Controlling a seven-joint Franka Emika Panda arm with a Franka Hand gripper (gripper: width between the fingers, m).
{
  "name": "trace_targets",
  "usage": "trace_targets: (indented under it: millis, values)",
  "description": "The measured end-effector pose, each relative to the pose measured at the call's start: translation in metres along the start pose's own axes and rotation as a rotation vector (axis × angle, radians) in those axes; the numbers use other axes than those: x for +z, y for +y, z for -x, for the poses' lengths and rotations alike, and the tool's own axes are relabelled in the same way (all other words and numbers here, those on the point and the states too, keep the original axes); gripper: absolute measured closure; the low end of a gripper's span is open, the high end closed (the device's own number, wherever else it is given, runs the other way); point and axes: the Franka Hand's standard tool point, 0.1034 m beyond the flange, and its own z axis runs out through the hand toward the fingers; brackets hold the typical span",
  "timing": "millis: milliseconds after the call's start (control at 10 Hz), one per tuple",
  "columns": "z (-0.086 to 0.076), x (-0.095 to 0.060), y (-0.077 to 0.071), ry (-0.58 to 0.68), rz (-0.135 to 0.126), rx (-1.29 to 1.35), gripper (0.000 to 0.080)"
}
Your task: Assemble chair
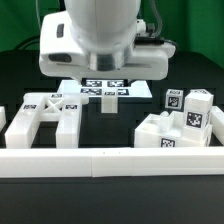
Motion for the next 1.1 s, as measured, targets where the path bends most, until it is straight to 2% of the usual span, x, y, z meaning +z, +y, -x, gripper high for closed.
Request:
trace_targets:
  millis: [300, 800, 900, 1100]
  values:
    - [-0.004, 0.007, -0.004, 0.001, 0.002, 0.015, 0.0151]
    - [-0.004, 0.008, -0.002, 0.001, -0.002, 0.018, 0.0151]
    - [-0.003, 0.011, -0.005, -0.011, -0.033, 0.011, 0.0151]
    - [-0.011, 0.015, -0.012, 0.010, -0.058, -0.037, 0.0151]
